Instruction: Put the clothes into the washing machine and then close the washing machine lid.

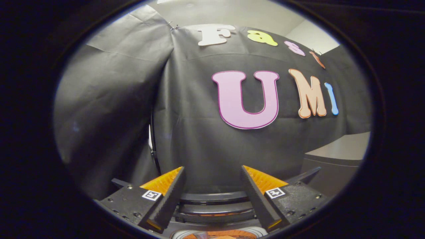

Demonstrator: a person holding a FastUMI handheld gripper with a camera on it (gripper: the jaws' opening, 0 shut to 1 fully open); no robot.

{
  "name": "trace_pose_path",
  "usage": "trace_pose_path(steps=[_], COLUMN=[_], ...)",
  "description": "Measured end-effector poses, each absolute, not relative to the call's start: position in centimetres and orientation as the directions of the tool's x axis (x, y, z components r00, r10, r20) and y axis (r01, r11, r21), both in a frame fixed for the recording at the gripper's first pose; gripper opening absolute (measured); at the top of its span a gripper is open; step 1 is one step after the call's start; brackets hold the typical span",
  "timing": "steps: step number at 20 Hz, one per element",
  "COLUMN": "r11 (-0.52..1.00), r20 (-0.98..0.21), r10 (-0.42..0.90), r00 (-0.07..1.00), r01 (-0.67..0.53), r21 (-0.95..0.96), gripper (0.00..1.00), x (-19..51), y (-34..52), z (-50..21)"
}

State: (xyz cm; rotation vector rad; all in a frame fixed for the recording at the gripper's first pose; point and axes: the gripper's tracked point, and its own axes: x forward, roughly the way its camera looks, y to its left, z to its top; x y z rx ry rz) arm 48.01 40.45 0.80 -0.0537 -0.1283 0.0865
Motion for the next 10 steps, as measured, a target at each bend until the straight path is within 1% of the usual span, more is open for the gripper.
trace_pose_path(steps=[6, 10], r11=[0.992, 0.992], r20=[0.162, 0.171], r10=[0.121, 0.118], r00=[0.979, 0.978], r01=[-0.111, -0.11], r21=[-0.064, -0.055], gripper=[0.98, 0.98], x=[47.65, 47.23], y=[40.42, 40.38], z=[0.97, 0.89])
